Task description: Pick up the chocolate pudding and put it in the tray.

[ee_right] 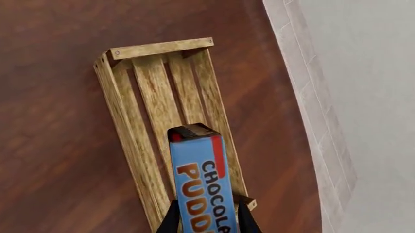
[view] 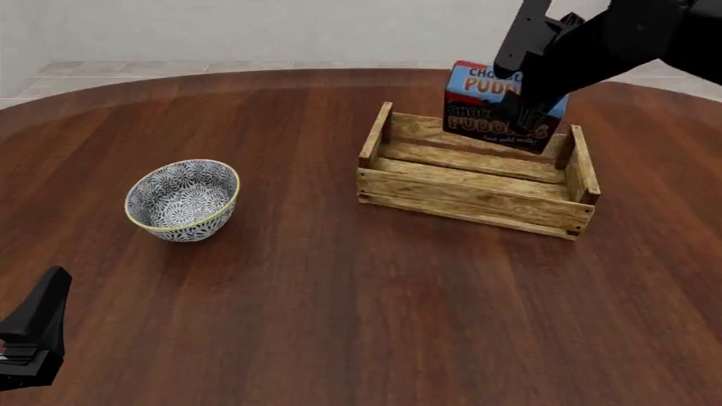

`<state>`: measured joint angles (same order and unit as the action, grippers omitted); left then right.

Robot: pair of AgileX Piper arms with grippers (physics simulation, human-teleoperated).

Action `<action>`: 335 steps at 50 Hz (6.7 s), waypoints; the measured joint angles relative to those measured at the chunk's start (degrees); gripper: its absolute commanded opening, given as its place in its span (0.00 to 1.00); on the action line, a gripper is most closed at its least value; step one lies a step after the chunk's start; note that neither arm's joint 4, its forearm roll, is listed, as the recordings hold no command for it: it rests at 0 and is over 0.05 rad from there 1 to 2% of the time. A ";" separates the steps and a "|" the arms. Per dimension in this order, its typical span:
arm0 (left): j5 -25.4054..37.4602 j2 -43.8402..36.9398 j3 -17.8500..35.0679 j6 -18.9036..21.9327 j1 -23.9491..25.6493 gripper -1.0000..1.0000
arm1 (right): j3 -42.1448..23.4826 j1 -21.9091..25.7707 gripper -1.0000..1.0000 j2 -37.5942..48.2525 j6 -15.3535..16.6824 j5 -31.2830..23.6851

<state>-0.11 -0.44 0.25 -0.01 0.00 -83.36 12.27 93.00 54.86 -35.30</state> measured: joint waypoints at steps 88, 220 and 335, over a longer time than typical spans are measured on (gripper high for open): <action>0.00 0.00 0.00 0.00 0.00 1.00 | -6.95 2.00 0.00 17.02 -2.68 4.75; 0.00 0.00 0.00 0.01 -0.01 1.00 | -6.96 2.66 0.00 23.35 -7.15 8.24; 0.00 0.00 0.00 0.00 0.00 1.00 | -8.31 2.81 1.00 15.16 -12.24 5.08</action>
<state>-0.11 -0.44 0.25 -0.01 0.00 -91.68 15.08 108.16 42.61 -30.22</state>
